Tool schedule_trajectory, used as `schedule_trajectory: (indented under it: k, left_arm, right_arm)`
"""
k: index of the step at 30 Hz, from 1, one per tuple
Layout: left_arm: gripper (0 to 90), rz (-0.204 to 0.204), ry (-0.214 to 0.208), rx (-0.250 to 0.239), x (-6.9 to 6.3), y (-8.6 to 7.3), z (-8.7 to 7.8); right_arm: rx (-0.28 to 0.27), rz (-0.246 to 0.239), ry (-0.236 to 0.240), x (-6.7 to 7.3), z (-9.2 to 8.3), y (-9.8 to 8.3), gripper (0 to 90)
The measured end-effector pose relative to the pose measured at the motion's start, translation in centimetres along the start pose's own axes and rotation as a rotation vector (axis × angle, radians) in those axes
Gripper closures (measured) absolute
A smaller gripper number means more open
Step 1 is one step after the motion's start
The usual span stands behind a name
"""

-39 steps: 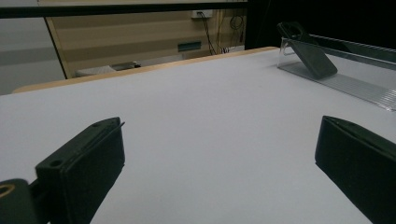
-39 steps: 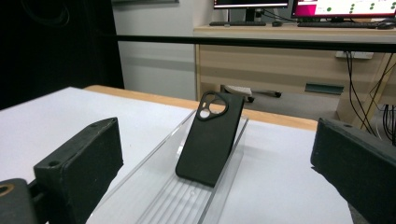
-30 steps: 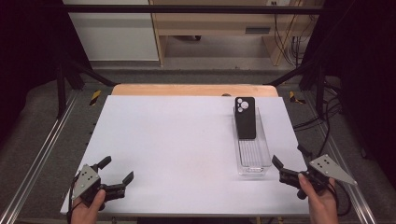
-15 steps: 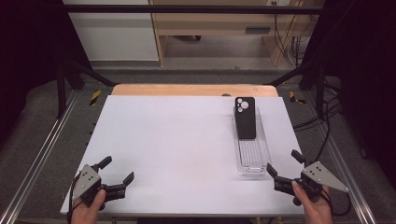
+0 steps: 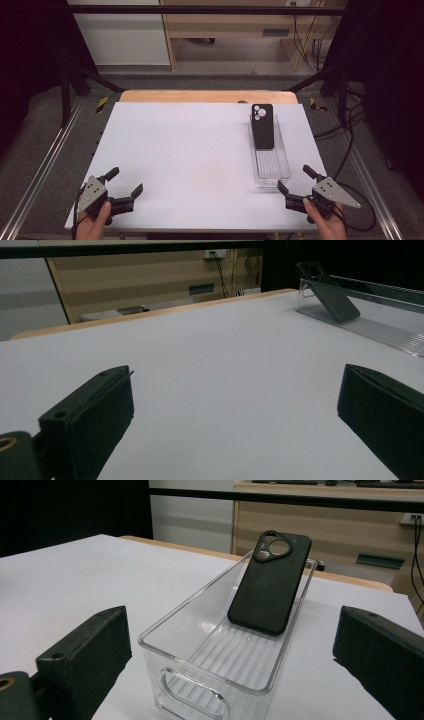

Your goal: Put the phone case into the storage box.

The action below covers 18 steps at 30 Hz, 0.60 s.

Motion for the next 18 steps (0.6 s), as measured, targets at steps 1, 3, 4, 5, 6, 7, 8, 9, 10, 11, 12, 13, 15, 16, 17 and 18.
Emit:
schedule_trajectory:
  k: [1,3,4,5,6,7,8,9,10,11,12,13,15,16,17,18]
  left_arm:
    - [1.5,0.001,0.000,0.000,0.0,0.0,0.0]
    - [1.5,0.001,0.000,0.000,0.0,0.0,0.0]
    - [1.5,0.002,0.000,-0.001,0.0,0.0,0.0]
    - [1.5,0.002,0.000,0.000,0.0,0.0,0.0]
    - [1.5,0.002,0.000,0.000,0.0,0.0,0.0]
    - [1.5,0.003,0.000,-0.001,0.0,0.0,0.0]
    - [1.6,0.003,0.000,-0.002,0.0,0.0,0.0]
    - [1.5,0.003,0.000,-0.002,0.0,0.0,0.0]
    - [1.6,0.004,0.000,-0.003,0.0,0.0,0.1]
    - [1.5,0.005,-0.001,-0.004,0.0,0.0,0.1]
    - [1.5,0.006,0.001,-0.005,0.1,0.0,0.1]
    - [1.5,0.006,0.007,-0.006,0.2,0.0,0.1]
    - [1.5,0.002,0.015,-0.011,0.4,0.1,0.0]
    - [1.5,0.001,0.016,-0.013,0.4,0.1,0.0]
    - [1.5,0.002,0.019,-0.016,0.5,0.1,0.0]
    - [1.5,-0.002,0.022,-0.020,0.6,0.2,-0.1]
  right_arm:
    - [-0.001,-0.001,0.001,0.0,0.0,0.0,2.5]
    - [-0.004,-0.009,0.009,0.1,0.1,-0.1,2.5]
    - [-0.007,-0.012,0.011,0.2,0.2,-0.1,2.4]
    - [-0.010,-0.014,0.013,0.3,0.2,0.0,2.4]
    - [-0.013,-0.015,0.018,0.3,0.2,0.0,2.4]
    - [-0.020,-0.018,0.021,0.4,0.3,0.1,2.3]
    - [-0.021,-0.019,0.023,0.5,0.3,0.1,2.2]
    - [-0.024,-0.022,0.027,0.5,0.4,0.1,2.2]
    - [-0.027,-0.023,0.029,0.6,0.5,0.1,2.2]
    - [-0.028,-0.026,0.030,0.6,0.6,0.1,2.2]
    - [-0.029,-0.029,0.032,0.6,0.6,0.1,2.1]
    - [-0.029,-0.028,0.032,0.7,0.8,0.1,2.1]
    - [-0.029,-0.029,0.034,0.7,1.0,0.1,2.1]
    - [-0.034,-0.030,0.035,0.7,1.2,0.1,2.0]
    - [-0.038,-0.035,0.035,0.7,1.3,0.2,2.0]
    - [-0.043,-0.036,0.037,0.8,1.4,0.3,2.0]
Point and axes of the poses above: each handheld gripper's, and its own axes: z roughly forward along the jaws, y roughly out of its top, x roughly to its left, the point moved 9 cm from there along z, roughly forward along the jaws, and after that the axes turned 10 degrees about z, right-handed, at the moved point
